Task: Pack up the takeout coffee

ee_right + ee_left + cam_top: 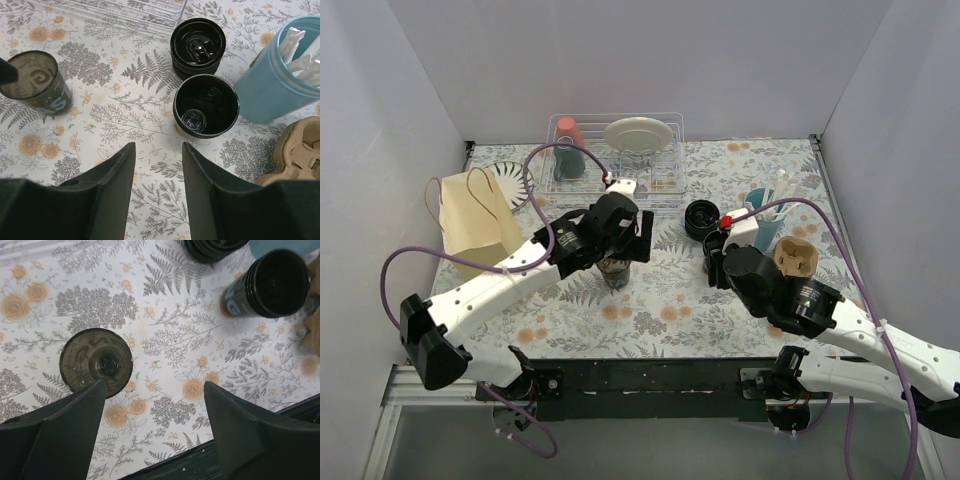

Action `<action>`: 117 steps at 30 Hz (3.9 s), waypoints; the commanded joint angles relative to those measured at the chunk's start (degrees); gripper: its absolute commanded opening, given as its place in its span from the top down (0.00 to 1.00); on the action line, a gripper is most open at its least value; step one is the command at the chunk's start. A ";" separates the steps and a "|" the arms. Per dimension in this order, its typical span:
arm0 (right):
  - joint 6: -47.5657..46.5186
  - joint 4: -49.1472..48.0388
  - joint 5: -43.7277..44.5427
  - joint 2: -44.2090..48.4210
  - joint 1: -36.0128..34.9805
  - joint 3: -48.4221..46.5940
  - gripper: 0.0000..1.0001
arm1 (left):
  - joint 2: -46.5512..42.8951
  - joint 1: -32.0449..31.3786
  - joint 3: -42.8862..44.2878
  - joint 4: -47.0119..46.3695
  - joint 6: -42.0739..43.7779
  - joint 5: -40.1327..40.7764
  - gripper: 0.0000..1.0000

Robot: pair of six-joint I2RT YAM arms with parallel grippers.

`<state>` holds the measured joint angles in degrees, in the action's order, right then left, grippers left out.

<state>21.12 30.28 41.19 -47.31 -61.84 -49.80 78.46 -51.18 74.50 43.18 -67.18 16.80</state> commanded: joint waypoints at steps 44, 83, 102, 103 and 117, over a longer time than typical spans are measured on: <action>-19.37 -18.77 -19.57 -51.39 25.55 -22.18 0.50 | -27.30 9.25 -29.76 -19.18 8.29 -4.67 0.16; -17.70 -16.57 -19.83 -50.43 26.86 -22.97 0.76 | -26.42 9.25 -29.76 -19.18 8.47 -3.79 0.17; -17.08 -9.27 -33.75 -39.81 26.86 -25.36 0.83 | -25.62 9.25 -26.69 -18.39 6.62 -5.36 0.21; -17.08 -11.02 -37.46 -35.87 26.86 -24.48 0.83 | -26.24 9.25 -26.08 -18.48 6.53 -8.33 0.21; 8.83 -60.65 -88.38 -8.08 26.95 -0.83 0.83 | -33.36 9.25 -20.35 -23.46 -22.89 -24.96 0.35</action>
<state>18.31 -6.76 -35.79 -59.53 -34.94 -55.83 47.72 -41.95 54.89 24.77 -76.62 0.54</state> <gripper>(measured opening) 0.184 0.659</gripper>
